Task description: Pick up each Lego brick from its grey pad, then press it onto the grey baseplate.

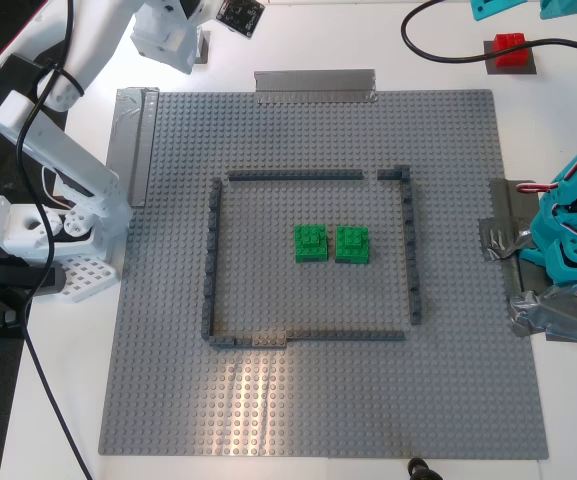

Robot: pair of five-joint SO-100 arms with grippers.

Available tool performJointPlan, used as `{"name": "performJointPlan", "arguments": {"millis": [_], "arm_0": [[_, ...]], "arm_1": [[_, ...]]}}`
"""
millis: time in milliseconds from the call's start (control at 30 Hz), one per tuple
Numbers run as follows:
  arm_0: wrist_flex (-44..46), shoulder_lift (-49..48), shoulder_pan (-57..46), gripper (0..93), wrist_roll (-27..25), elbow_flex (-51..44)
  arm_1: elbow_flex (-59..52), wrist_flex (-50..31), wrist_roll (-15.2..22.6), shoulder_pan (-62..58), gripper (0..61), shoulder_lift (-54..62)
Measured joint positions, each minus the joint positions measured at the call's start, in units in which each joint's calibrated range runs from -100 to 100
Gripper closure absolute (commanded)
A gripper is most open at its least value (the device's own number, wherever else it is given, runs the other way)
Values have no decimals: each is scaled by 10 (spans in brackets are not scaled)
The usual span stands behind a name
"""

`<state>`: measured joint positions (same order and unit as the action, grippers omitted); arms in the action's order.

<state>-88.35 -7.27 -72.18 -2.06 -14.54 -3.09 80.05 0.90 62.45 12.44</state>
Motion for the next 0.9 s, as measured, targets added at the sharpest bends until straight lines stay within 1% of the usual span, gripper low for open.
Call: {"name": "performJointPlan", "arguments": {"millis": [67, 100, 167, 233, 300, 433, 633, 767, 900], "arm_0": [[2, -6, -4, 927, 1, 8], [2, -19, -17, 927, 1, 29], [2, -32, -42, 927, -2, 43], [0, -34, -53, 927, -1, 50], [0, -35, -55, 927, 1, 50], [0, -35, -51, 927, -2, 50], [0, -35, -53, 927, 1, 50], [0, -35, -54, 927, -1, 50], [0, -35, -53, 927, 0, 50]], "arm_1": [[0, 2, 1, 0, 608, -1], [10, 15, 5, -12, 608, -10], [59, 51, 17, -73, 609, -35], [95, 76, 16, -150, 609, -42], [108, 91, 14, -185, 608, -43], [114, 90, 15, -176, 608, -44], [88, 47, 3, -175, 609, -23], [64, 30, 11, -165, 610, -4], [62, 27, 24, -152, 612, -2]]}}
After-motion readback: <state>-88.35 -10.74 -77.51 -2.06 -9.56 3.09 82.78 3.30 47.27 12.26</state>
